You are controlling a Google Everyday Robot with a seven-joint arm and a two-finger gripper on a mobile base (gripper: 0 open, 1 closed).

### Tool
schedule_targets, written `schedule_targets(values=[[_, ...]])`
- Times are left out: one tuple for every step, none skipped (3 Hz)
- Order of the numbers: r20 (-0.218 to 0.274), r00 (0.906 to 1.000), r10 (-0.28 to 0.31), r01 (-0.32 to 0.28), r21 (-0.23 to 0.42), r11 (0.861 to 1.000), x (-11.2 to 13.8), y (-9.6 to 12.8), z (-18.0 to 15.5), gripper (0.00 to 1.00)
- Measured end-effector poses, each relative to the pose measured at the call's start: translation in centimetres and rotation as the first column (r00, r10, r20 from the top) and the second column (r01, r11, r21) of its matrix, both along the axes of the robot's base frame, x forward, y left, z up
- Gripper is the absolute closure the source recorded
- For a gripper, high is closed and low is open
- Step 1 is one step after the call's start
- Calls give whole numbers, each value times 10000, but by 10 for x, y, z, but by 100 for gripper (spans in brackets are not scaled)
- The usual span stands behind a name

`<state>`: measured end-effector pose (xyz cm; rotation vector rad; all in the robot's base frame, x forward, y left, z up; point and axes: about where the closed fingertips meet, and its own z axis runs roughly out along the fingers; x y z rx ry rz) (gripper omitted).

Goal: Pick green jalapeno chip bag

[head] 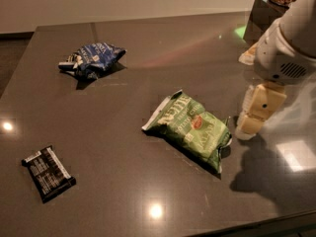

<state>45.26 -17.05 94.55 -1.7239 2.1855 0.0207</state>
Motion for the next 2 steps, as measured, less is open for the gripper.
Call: schedule_targets(values=[[-91, 9998, 164, -162, 209, 9996, 6, 23, -22, 0], [-473, 9984, 298, -284, 298, 9992, 9, 44, -51, 0]])
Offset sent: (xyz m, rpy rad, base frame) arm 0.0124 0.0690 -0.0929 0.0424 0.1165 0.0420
